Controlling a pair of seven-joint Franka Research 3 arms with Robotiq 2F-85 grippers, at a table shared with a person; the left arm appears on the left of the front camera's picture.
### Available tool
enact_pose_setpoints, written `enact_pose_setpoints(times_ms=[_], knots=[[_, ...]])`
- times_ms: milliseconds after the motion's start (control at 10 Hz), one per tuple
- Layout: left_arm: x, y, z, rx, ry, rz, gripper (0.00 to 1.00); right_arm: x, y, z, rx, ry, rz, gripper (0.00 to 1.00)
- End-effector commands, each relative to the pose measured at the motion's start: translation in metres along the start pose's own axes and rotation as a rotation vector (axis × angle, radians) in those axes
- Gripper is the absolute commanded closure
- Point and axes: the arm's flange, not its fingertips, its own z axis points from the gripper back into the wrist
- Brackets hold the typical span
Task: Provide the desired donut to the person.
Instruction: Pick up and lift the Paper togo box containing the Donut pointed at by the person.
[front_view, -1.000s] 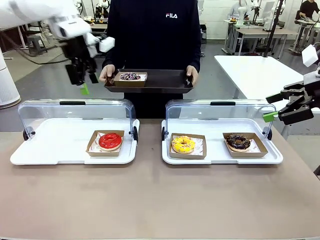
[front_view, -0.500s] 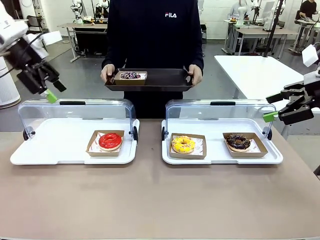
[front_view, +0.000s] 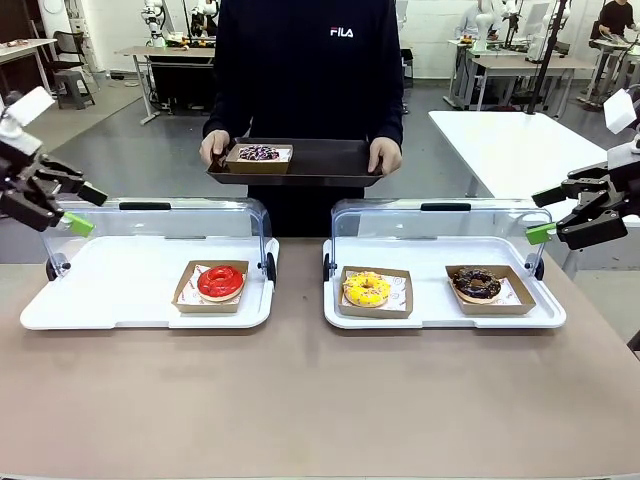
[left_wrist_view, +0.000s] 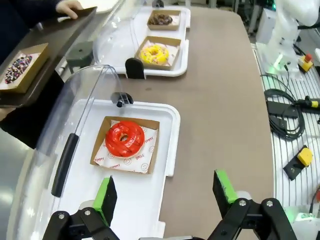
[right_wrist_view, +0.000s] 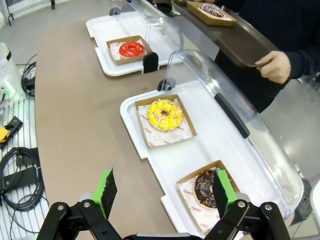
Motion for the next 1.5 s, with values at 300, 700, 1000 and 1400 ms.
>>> enact_pose_setpoints(times_ms=[300,700,1000,1400], knots=[[-0.036,-0.012,0.029,0.127,-0.139,0.022,0.0,-0.001,-0.003,-0.004,0.009,-0.036,0.007,0.0],[-0.046,-0.009,0.042,0.142,-0.141,0.082,0.0,-0.001,-0.003,-0.004,0.009,-0.036,0.007,0.0],[-0.045,-0.007,0.044,0.149,-0.123,0.091,0.0,-0.001,-0.003,-0.004,0.009,-0.036,0.007,0.0],[-0.046,-0.008,0.044,0.144,-0.112,0.087,0.0,-0.001,-0.003,-0.004,0.009,-0.036,0.007,0.0]])
